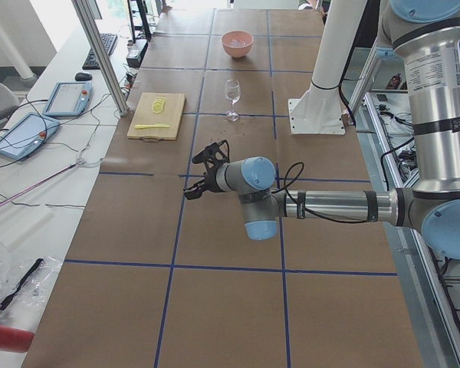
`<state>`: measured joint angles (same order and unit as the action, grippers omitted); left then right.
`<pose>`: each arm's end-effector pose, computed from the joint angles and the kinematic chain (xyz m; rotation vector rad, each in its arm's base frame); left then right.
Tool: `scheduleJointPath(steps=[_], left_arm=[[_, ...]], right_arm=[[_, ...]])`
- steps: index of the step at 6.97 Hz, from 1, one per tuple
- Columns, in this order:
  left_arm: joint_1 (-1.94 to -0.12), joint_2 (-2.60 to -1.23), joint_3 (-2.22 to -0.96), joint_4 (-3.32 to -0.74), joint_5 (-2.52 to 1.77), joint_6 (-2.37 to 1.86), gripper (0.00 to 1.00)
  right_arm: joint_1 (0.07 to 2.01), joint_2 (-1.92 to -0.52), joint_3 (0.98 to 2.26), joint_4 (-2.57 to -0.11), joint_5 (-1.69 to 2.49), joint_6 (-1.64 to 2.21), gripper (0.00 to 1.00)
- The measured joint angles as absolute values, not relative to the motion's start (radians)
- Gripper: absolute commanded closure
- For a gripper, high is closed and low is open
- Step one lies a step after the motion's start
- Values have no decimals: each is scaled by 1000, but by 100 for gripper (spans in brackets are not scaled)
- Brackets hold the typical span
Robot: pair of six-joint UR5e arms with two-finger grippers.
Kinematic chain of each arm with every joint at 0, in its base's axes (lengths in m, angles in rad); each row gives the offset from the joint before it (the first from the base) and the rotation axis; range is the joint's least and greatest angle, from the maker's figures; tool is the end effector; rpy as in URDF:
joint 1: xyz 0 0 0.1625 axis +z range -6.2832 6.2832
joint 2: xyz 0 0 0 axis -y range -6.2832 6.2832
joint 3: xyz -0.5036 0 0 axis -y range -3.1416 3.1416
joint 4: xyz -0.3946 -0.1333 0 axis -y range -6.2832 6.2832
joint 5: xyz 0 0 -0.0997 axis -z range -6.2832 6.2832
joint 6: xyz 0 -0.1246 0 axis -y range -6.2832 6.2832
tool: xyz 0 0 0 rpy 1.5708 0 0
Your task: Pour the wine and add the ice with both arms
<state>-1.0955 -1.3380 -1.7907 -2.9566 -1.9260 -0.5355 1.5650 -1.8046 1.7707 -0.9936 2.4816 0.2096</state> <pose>0.1088 -0.4080 0.5828 1.0426 0.9164 0.1935 0.0325 -0.4027 0.6796 0.4054 -0.9343 -0.0614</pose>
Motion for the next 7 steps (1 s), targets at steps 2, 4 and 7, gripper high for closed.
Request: scheduleJointPath(steps=[2,4,7], left_arm=[[-863,-1299,-1867,-2957,-1622,-679,0],[-628,-1269,-1888,-2958,-1272,-742,0],[-327,-1264,-1891,-2955,-864,-800,0]], right_arm=[[1557,-1807,1773,-976,2479,247,0],[1556,-1808,1773,-974,2478,252,0],[1555,-1807,1772,-974,2477,253,0]])
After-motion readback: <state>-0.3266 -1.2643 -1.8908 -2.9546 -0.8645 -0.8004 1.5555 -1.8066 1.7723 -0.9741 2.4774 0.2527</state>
